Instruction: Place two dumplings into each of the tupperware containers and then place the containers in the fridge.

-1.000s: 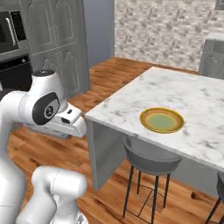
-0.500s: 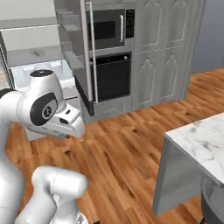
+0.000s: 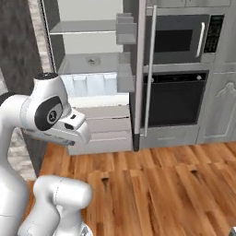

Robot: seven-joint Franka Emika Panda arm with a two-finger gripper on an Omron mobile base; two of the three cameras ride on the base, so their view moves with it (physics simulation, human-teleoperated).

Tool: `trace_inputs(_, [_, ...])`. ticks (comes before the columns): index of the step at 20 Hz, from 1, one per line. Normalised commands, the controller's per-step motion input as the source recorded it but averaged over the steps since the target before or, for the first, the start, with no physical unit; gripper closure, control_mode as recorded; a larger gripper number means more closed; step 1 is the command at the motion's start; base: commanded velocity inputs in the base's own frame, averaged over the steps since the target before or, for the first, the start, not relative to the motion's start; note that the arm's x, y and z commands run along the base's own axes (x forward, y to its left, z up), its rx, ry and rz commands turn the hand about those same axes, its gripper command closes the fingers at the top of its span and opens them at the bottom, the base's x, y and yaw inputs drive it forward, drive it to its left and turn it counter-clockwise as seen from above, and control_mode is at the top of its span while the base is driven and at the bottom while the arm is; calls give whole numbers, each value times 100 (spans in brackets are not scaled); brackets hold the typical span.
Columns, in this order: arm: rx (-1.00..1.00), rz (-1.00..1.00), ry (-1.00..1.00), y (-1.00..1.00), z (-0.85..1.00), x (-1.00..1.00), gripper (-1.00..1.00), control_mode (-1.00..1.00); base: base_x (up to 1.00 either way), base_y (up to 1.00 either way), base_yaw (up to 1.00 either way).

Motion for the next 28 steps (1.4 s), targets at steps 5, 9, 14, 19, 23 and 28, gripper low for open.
trace_inputs(5, [0,0,0,0,0,0,100,100,100,0,48])
trace_inputs(9, [0,0,0,0,0,0,100,100,100,-28,17])
trace_inputs(14, [0,0,0,0,0,0,100,100,100,-33,8])
trace_inputs(19, [0,0,0,0,0,0,100,100,100,-24,8])
trace_inputs(23, [0,0,0,0,0,0,100,100,94,0,11])
trace_inputs(28, [0,0,0,0,0,0,100,100,74,0,15])
